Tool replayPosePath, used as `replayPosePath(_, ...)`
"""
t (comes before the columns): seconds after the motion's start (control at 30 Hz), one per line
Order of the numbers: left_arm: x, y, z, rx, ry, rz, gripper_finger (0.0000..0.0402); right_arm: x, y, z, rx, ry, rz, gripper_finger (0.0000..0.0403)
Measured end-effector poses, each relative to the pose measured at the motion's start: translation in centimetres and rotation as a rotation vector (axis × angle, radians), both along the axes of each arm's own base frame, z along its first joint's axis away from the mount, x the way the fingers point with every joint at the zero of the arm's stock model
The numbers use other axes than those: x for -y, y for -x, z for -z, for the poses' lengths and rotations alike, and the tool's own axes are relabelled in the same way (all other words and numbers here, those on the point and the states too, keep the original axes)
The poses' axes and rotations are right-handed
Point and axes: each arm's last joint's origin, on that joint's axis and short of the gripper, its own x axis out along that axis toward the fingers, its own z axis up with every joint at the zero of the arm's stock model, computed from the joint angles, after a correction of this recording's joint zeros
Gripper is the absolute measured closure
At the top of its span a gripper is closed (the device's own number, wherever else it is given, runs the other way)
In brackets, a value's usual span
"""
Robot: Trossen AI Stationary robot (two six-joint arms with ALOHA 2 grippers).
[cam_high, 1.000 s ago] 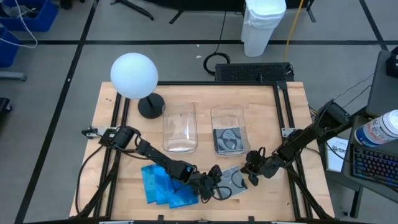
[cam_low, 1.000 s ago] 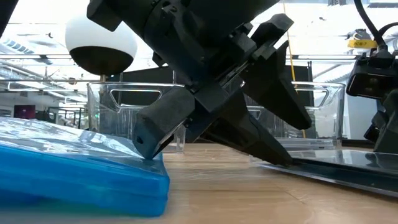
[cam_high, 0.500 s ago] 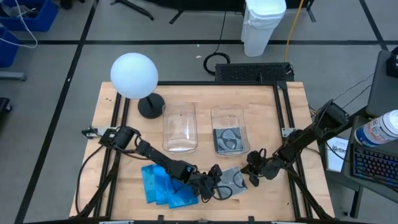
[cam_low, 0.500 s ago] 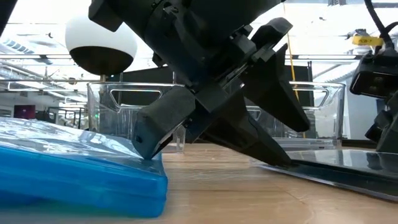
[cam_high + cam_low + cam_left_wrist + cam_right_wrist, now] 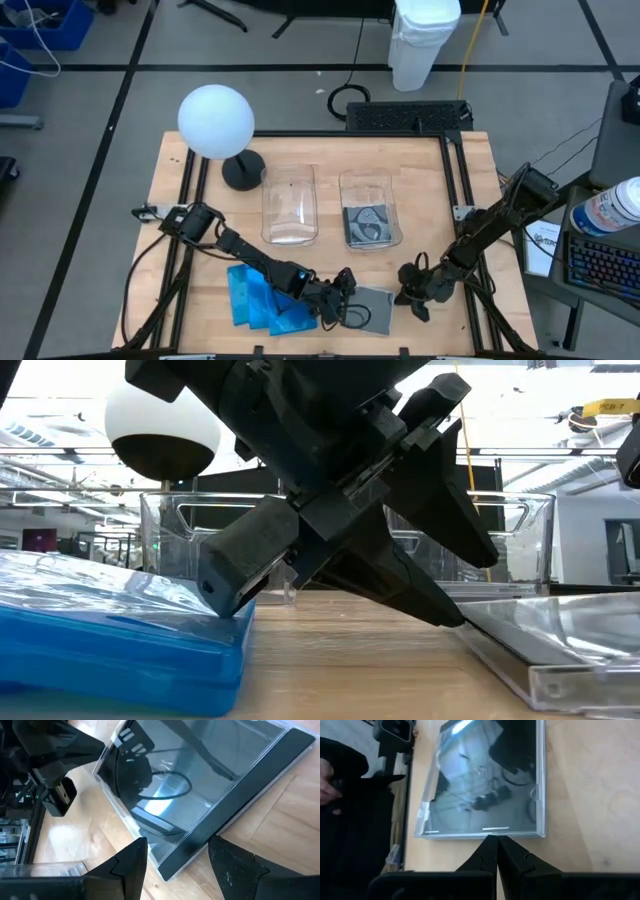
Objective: Pick & place jewel cases by type
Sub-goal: Put the black CD case into the right transparent bin
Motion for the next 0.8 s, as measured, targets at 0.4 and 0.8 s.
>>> replayPosePath(0.4,-0.07,-0.07,-0.02,0.001,0.006,0.009,0.019,0.67,0.3,0.63,-0.046,0.078,0.059,0.0403)
replayPosePath(0.8,-0.04,-0.13,-0.09,0.01,0.012,0.009,0.019,0.66,0.3,0.6,-0.027,0.094,0.036,0.0384)
